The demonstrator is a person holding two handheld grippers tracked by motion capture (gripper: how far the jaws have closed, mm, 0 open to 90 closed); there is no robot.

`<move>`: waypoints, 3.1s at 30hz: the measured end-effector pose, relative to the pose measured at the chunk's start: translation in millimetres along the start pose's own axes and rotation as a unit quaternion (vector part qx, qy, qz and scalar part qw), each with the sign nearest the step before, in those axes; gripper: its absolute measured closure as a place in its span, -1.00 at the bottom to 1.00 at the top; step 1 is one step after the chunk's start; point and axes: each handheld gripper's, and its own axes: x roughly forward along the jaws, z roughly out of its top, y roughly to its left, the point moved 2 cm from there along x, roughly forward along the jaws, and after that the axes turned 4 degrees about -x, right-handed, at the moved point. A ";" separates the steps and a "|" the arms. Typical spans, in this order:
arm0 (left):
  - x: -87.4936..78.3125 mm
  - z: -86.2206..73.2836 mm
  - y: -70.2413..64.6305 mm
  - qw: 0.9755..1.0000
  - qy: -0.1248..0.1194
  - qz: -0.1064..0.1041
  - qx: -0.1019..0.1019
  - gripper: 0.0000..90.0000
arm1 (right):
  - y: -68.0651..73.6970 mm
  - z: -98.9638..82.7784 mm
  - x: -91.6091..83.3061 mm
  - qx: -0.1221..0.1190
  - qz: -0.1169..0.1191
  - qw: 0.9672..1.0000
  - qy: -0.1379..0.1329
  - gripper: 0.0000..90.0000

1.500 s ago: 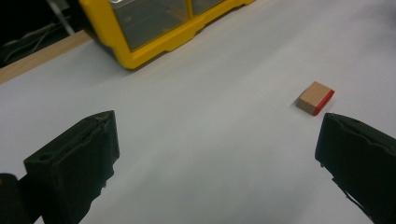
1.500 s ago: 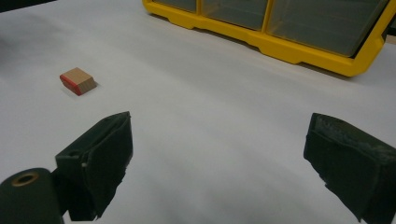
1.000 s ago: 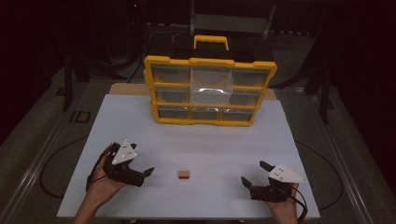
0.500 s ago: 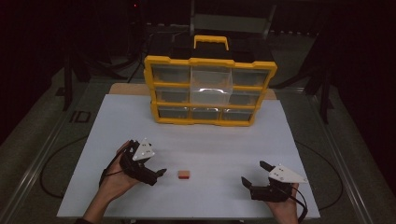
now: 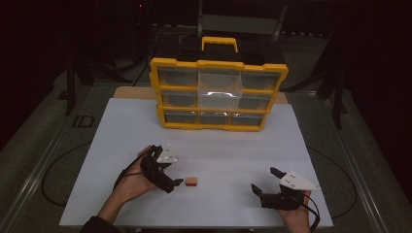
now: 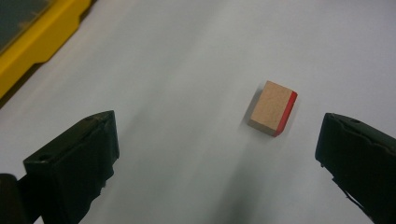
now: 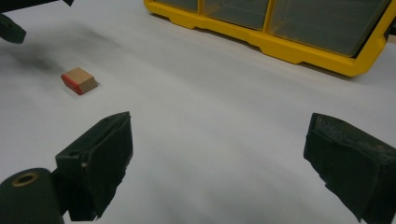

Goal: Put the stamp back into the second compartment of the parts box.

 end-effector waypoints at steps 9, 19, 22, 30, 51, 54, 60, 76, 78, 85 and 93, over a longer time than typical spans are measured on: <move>15.9 8.6 -4.4 0.999 0.025 -0.022 0.013 -0.98 | 0.4 0.0 0.2 -0.002 0.000 1.000 0.002 -0.82; 36.1 13.8 -17.4 0.996 0.065 -0.031 0.045 -0.68 | 0.0 -0.2 0.4 -0.001 0.000 1.000 0.003 -0.82; 40.7 13.4 -19.2 0.995 0.073 -0.046 0.044 -0.51 | 0.0 -0.3 0.3 -0.001 0.001 1.000 0.003 -0.82; 50.3 11.8 -23.1 0.992 0.090 -0.069 0.047 0.00 | 0.1 -0.4 0.5 -0.001 0.001 1.000 0.004 -0.82; 40.0 13.2 -9.9 0.993 0.093 -0.072 0.007 0.48 | 0.3 -0.9 2.0 -0.001 0.005 1.000 0.006 -0.82; 34.5 13.5 -4.4 0.994 0.086 -0.065 -0.009 0.48 | -0.4 -1.0 1.9 0.002 0.004 1.000 0.004 -0.82; 28.5 13.5 0.1 0.995 0.080 -0.055 -0.027 0.48 | -1.8 -1.6 1.8 0.008 0.006 1.000 0.002 -0.82; 17.0 13.5 9.6 0.995 0.080 -0.033 -0.051 0.48 | -2.5 -2.0 2.4 0.011 0.009 1.000 0.003 -0.82; 14.7 13.6 11.1 0.995 0.077 -0.029 -0.054 0.48 | -2.6 -2.1 2.4 0.012 0.010 1.000 0.003 -0.82; 6.9 13.9 17.4 0.995 0.068 -0.018 -0.066 0.48 | -2.6 -2.1 2.4 0.013 0.010 1.000 0.003 -0.82; -3.3 16.1 23.1 0.996 0.059 -0.006 -0.071 0.48 | -3.1 -2.2 2.5 0.015 0.010 1.000 0.002 -0.82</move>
